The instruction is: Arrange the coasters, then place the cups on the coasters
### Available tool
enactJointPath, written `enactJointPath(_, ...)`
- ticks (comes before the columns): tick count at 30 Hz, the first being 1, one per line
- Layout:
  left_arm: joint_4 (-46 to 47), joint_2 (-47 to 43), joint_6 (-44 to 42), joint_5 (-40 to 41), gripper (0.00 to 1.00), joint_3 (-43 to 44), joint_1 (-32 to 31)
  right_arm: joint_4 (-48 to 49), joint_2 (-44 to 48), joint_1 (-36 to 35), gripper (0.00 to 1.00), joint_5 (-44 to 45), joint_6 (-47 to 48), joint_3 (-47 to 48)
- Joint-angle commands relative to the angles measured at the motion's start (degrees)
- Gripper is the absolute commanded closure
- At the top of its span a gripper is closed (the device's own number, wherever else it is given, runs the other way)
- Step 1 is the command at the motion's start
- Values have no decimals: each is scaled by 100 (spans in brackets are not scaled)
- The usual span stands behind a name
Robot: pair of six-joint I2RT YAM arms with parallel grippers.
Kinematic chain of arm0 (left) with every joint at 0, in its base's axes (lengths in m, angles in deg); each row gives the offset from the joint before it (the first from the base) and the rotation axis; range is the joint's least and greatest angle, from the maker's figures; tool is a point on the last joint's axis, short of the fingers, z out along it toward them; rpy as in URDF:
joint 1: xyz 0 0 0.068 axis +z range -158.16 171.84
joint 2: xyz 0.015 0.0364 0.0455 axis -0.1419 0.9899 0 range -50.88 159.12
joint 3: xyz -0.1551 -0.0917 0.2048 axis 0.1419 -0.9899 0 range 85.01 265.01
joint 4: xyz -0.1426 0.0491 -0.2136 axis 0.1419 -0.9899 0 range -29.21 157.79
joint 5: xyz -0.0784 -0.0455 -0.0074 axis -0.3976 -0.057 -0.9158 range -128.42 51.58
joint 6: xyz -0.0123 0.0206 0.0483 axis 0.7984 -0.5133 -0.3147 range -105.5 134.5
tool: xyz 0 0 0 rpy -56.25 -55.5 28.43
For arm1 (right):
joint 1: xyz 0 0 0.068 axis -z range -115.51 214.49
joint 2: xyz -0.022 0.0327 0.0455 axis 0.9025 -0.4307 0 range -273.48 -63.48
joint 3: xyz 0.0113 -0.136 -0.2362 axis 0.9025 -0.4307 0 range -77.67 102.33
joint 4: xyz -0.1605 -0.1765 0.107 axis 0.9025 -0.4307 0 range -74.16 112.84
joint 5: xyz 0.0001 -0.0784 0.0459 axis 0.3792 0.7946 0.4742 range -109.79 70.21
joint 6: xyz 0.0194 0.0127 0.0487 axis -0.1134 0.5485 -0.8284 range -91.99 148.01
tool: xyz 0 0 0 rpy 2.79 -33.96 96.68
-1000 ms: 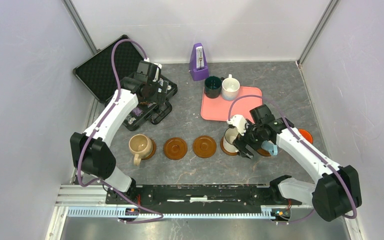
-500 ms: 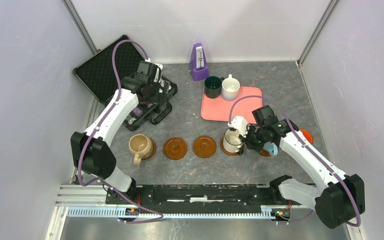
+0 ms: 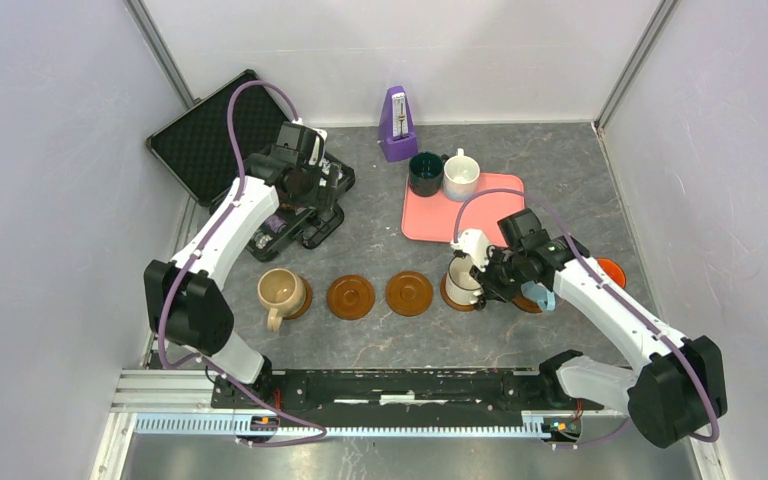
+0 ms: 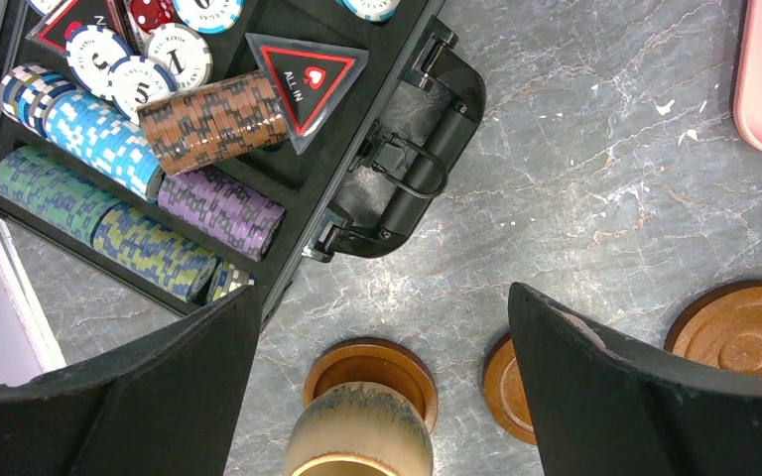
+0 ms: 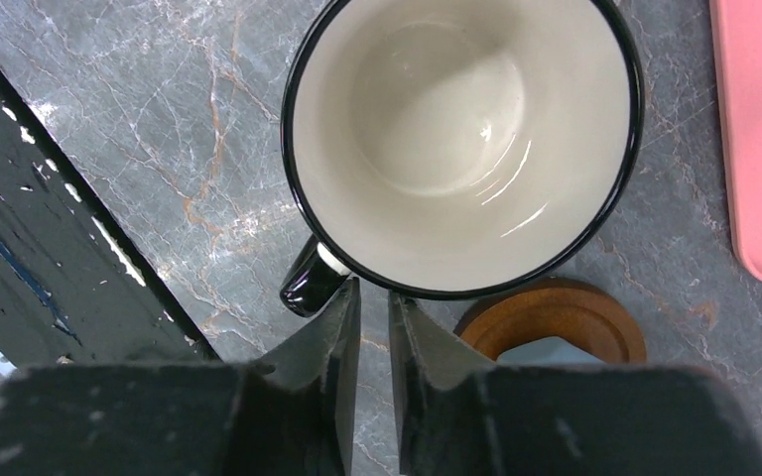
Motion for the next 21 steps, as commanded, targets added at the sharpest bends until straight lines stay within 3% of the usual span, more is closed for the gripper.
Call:
enactJointPath(1,138,-102,214,77,0,56,12,22,-44,-49,76,-247,51,87)
enactJointPath(21,138,-73,258,85,0,74,17,-188,-62,-119,50,-613,249,197)
